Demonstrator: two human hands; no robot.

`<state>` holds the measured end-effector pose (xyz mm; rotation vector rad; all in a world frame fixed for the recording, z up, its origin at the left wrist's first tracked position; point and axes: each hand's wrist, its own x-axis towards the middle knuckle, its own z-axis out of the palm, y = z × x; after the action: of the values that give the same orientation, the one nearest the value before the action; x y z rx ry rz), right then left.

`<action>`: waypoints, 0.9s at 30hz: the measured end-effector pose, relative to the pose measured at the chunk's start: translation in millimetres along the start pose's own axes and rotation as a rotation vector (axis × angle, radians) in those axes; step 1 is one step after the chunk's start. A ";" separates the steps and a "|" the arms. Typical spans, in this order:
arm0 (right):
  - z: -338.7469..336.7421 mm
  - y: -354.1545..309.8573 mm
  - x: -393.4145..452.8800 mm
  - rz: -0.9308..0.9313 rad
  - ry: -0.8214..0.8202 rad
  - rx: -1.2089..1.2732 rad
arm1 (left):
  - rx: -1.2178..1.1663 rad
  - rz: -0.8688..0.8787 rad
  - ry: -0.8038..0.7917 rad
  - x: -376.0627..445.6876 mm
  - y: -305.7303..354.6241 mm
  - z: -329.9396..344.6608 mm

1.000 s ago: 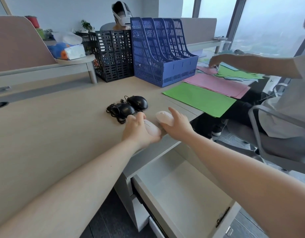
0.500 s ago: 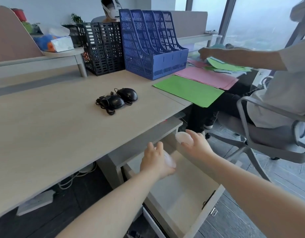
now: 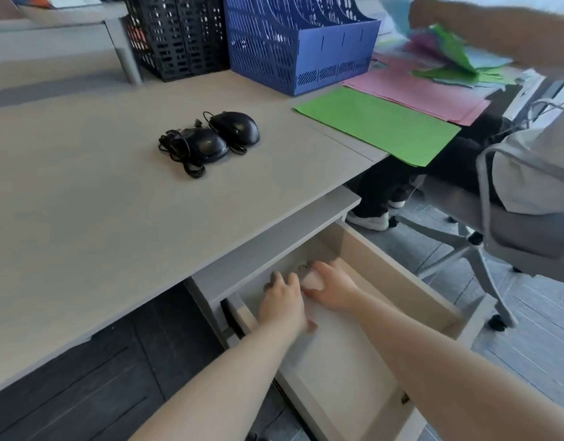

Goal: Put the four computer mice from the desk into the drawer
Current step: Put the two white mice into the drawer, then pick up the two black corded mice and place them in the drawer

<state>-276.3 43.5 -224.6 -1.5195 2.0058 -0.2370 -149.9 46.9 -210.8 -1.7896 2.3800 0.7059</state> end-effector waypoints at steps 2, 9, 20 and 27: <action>3.1 1.4 4.2 0.003 -0.015 -0.009 | 0.021 -0.009 -0.026 7.0 -3.0 0.9; 2.7 6.0 6.4 0.021 -0.060 -0.096 | 0.034 -0.067 -0.062 15.0 -7.9 3.5; -36.3 -8.5 -19.7 0.010 0.034 -0.152 | 0.083 0.019 -0.077 -14.1 8.4 -38.4; -70.8 -51.9 -47.2 -0.119 0.345 -0.104 | 0.124 0.140 0.061 -53.3 31.3 -105.6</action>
<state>-266.2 55.1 -126.2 -1.7643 2.2212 -0.4778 -140.5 58.1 -89.3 -1.6317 2.5471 0.5100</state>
